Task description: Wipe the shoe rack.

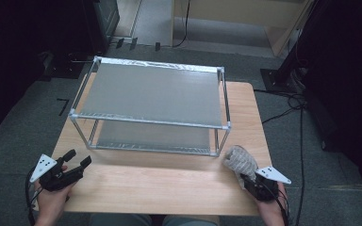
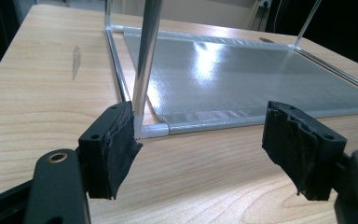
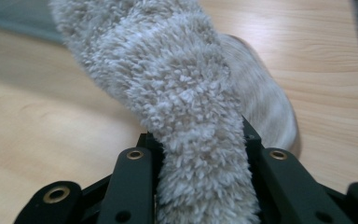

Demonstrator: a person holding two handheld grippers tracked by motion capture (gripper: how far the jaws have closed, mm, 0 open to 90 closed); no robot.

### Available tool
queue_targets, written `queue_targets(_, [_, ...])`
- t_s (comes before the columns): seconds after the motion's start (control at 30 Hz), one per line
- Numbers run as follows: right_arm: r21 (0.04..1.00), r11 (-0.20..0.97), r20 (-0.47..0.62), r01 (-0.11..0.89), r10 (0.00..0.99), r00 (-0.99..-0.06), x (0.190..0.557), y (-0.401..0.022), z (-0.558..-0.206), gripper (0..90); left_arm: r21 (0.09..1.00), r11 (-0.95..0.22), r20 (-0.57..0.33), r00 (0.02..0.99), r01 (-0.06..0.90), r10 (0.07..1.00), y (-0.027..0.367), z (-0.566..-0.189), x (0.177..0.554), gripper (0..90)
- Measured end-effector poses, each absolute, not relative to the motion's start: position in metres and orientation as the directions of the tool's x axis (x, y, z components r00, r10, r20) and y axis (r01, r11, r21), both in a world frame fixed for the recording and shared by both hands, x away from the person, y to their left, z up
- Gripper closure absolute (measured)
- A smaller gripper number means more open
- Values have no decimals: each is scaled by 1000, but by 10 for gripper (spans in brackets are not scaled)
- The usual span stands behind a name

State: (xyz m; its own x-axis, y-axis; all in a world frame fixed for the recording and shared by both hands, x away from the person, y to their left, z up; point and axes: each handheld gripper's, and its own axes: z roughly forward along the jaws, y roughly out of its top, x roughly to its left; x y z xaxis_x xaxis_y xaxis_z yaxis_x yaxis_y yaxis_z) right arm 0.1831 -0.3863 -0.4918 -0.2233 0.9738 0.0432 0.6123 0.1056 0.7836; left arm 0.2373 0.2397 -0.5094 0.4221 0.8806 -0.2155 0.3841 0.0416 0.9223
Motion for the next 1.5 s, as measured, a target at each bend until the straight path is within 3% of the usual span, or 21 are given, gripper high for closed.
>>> queue_targets(0.3, [802,-14,42,598,999,-33,222,-375,-488,681,922,37,-216,432,386,875,240,-510,234,236])
queue_targets(0.5, [824,-117,106,555,993,52,251,-378,-493,626,920,43,-220,421,390,880,245,-510,231,234])
queue_targets(0.6, [841,-122,122,527,992,35,256,-380,-496,516,918,51,-226,414,392,882,248,-510,229,230])
queue_targets(0.63, [841,-122,122,527,992,35,256,-380,-496,516,918,51,-226,414,392,882,248,-510,229,229])
queue_targets(0.7, [855,-115,127,505,992,9,256,-378,-498,337,919,43,-219,417,391,882,249,-510,226,226])
queue_targets(0.87, [867,-135,173,481,984,-35,250,-379,-496,199,920,49,-221,410,390,885,251,-509,224,219])
queue_targets(1.23, [906,-75,133,417,985,-111,221,-383,-484,54,917,46,-224,416,397,881,251,-511,223,200])
queue_targets(1.5, [898,-75,135,433,985,-110,208,-394,-487,26,907,58,-242,402,417,883,251,-513,225,193])
